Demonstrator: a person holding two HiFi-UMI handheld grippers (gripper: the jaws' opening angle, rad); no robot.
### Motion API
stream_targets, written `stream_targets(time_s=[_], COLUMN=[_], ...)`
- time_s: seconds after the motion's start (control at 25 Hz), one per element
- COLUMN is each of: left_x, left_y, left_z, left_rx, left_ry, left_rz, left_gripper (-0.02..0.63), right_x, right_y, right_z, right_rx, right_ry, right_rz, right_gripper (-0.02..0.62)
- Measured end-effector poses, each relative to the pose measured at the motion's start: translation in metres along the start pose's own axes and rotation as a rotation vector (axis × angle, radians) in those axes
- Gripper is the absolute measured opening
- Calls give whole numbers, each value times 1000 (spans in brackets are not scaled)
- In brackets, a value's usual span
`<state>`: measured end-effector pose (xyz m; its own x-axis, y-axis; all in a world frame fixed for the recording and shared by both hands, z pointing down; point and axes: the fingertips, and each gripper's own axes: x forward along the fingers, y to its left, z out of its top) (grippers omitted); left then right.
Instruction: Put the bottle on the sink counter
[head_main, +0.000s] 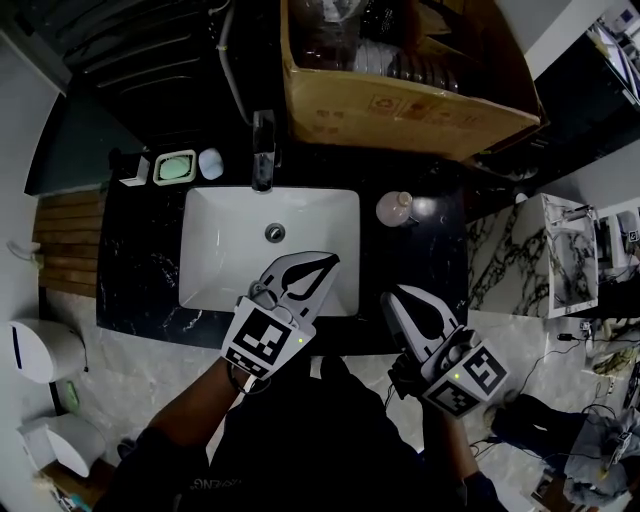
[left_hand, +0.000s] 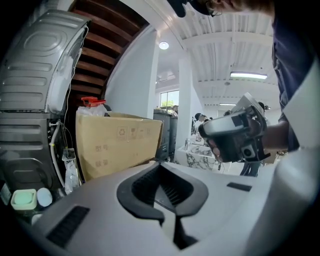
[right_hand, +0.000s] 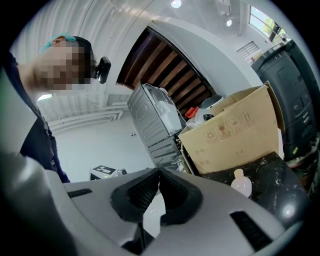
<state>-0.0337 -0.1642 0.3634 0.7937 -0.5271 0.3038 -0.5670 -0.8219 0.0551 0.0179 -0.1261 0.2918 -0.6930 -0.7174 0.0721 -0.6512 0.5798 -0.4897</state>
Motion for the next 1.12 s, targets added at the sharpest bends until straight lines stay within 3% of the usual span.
stream_targets(time_s=[0.24,1.12], left_x=[-12,-24], left_y=[-2,-7], left_z=[1,2], left_rx=[11,31], left_ry=[-7,-12], left_rz=[-9,-4], left_gripper=[8,8], right_x=[0,2], right_y=[6,18], right_z=[-10,-11], right_rx=[-43,1], right_ry=[23,-3], right_rz=[0,23], right_gripper=[26,26])
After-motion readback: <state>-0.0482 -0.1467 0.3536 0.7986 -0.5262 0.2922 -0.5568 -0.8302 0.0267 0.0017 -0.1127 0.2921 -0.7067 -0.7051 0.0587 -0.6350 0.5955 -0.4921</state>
